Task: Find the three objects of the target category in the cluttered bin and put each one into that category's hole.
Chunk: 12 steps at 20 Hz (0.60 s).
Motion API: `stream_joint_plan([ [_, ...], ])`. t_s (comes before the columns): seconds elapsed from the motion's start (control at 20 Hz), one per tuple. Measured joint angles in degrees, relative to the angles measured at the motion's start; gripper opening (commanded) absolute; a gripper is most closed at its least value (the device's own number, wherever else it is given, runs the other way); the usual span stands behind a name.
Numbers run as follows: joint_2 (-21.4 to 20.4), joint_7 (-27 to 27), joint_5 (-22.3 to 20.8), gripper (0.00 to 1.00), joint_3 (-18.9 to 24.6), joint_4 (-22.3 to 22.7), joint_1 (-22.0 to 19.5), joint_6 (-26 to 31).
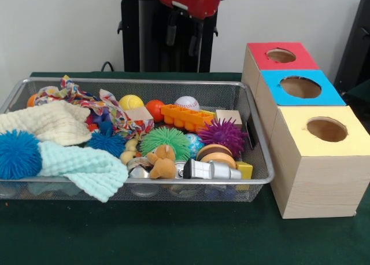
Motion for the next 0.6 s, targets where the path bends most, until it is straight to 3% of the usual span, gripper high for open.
stream_joint_plan([
  [0.2,-0.85,0.0,-2.76,1.0,3.33,-0.01,-2.35,-0.28],
  [0.4,-1.89,0.0,-6.38,1.0,7.42,-0.44,-7.34,-0.28],
  [0.6,-2.1,0.0,-8.28,1.0,8.77,-1.68,-9.61,0.24],
])
